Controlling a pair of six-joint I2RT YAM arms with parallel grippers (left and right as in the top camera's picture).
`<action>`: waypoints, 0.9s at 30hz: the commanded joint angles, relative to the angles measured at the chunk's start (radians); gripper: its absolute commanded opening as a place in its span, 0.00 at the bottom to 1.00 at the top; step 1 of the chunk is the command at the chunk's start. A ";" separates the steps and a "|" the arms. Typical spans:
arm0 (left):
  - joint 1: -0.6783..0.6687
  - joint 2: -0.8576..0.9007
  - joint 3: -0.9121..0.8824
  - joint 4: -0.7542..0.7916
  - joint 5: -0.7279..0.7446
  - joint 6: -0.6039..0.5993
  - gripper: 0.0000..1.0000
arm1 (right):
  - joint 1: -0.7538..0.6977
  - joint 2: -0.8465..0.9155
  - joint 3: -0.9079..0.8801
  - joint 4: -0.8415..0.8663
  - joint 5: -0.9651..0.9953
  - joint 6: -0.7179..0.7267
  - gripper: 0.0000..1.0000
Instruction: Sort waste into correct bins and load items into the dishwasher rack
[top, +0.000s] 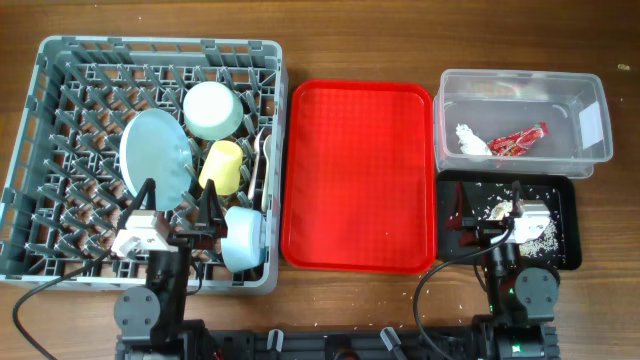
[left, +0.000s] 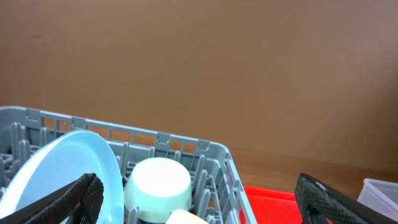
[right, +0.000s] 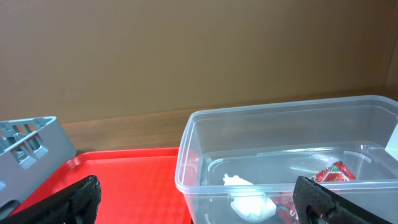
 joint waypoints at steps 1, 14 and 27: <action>0.006 -0.021 -0.039 0.012 0.014 -0.017 1.00 | -0.005 -0.007 -0.001 0.006 0.009 0.019 1.00; -0.016 -0.022 -0.097 -0.124 0.002 0.031 1.00 | -0.005 -0.007 -0.001 0.006 0.009 0.019 1.00; -0.018 -0.022 -0.097 -0.124 -0.031 0.197 1.00 | -0.005 -0.007 -0.001 0.006 0.009 0.019 1.00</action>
